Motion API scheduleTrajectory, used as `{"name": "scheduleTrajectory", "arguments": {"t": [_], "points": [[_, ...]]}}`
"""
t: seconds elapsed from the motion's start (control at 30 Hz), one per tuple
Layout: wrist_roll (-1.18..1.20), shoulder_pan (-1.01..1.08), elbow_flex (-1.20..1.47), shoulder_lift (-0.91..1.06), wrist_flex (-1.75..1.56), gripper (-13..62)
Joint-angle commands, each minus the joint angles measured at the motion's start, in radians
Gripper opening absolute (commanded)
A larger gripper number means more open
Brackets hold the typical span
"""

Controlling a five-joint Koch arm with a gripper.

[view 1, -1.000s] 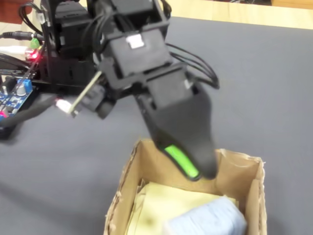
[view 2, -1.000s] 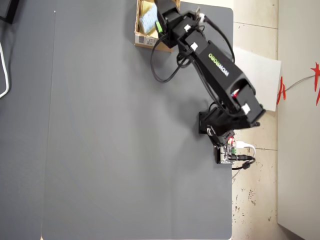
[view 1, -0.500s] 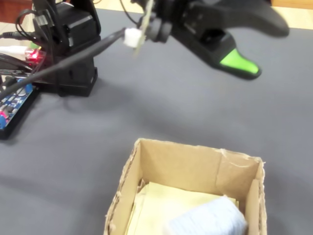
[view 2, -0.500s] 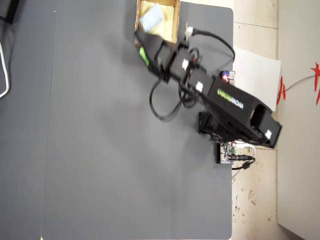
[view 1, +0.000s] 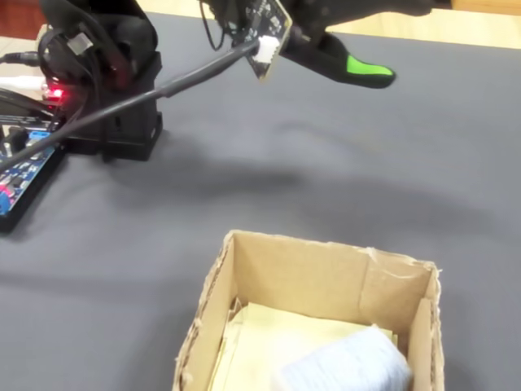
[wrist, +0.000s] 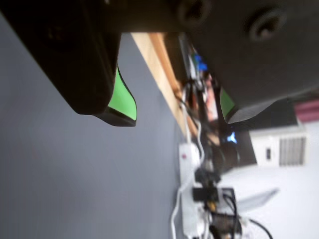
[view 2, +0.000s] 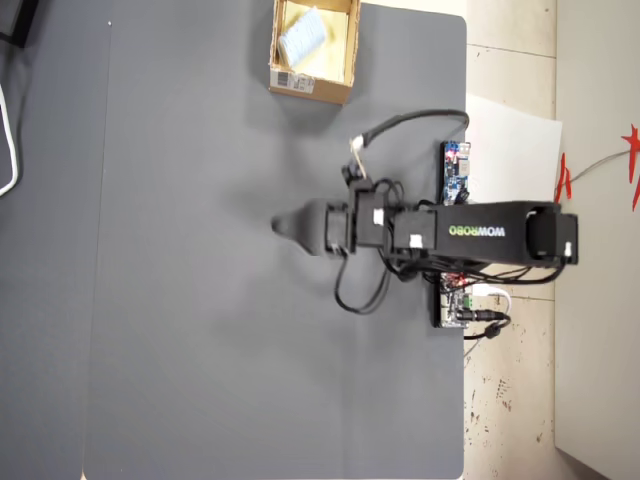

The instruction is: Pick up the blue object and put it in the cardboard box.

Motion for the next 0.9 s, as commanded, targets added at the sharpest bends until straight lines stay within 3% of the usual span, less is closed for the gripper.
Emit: {"name": "scheduleTrajectory", "arguments": {"t": [0.0,0.2,0.63,0.87], "points": [[0.037,-0.014,0.008,0.067,-0.11,33.3],[0.034,-0.051,0.158,0.173,-0.107,33.2],[0.026,-0.046,0.425,0.178,-0.172,34.0],[0.025,-0.041,0.43,0.178,-0.009,34.4]]}}
